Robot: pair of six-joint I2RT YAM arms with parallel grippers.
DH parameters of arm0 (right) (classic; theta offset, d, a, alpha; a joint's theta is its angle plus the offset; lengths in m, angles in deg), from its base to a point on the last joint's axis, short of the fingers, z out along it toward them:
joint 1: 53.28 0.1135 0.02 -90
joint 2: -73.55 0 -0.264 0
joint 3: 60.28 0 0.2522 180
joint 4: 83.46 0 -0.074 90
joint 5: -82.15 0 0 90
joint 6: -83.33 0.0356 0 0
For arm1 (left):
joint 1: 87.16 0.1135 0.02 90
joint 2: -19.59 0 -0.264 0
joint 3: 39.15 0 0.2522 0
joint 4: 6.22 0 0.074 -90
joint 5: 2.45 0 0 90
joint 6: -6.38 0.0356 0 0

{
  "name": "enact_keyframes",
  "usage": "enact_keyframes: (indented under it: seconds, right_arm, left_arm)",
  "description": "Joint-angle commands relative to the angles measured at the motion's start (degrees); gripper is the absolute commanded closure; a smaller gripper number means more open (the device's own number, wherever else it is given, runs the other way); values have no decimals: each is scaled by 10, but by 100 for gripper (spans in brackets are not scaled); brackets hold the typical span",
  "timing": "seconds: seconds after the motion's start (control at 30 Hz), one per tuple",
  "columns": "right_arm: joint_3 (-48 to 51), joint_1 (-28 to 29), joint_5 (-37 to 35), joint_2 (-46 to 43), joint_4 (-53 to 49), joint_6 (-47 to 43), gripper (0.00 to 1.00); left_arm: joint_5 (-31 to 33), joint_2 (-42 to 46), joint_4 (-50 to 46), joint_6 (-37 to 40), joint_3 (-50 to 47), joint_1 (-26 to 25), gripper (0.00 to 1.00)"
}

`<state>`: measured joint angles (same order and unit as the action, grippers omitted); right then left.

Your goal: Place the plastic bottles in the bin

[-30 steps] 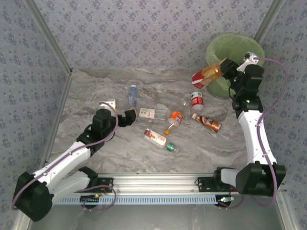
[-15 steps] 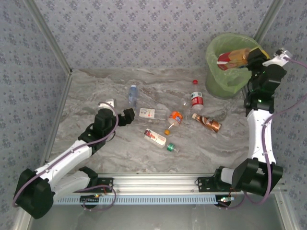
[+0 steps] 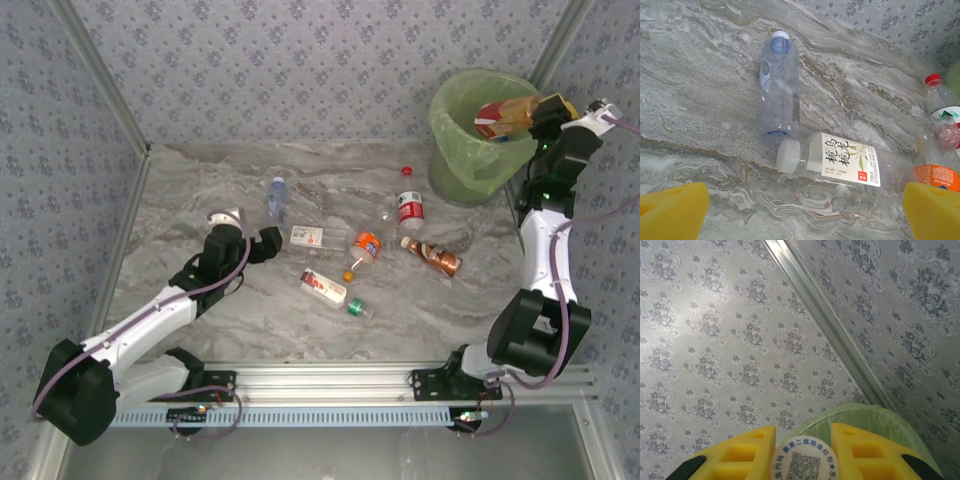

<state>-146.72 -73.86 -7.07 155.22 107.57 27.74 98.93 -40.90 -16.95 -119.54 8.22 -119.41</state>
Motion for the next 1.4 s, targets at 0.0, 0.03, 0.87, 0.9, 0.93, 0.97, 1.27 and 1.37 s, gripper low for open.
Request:
enact_keyframes:
  seconds: [0.0, 0.03, 0.87, 0.9, 0.93, 0.97, 1.27, 1.37]
  right_arm:
    - [-28, 12, -9, 25, 58, -45, 100]
    - [-33, 25, -19, 30, 57, -71, 100]
    - [-428, 86, 38, 284, -440, -194, 86]
    - [-437, 87, 42, 290, -451, -194, 84]
    - [-444, 87, 47, 297, -461, -194, 80]
    - [-451, 87, 52, 302, -470, -195, 76]
    - [-460, 90, 38, 299, -497, -193, 49]
    - [-457, 93, 24, 288, -498, -196, 44]
  left_arm:
    - [2, 1, 8, -18, 16, 3, 1]
    - [3, 1, 10, -21, 15, 3, 1]
    - [12, 20, -18, -40, -2, 4, 1]
    - [12, 20, -18, -40, -2, 4, 1]
    - [12, 20, -19, -41, -3, 4, 1]
    - [12, 20, -19, -40, -3, 4, 1]
    - [10, 24, -22, -21, -17, 4, 1]
    - [11, 24, -21, -20, -19, 4, 1]
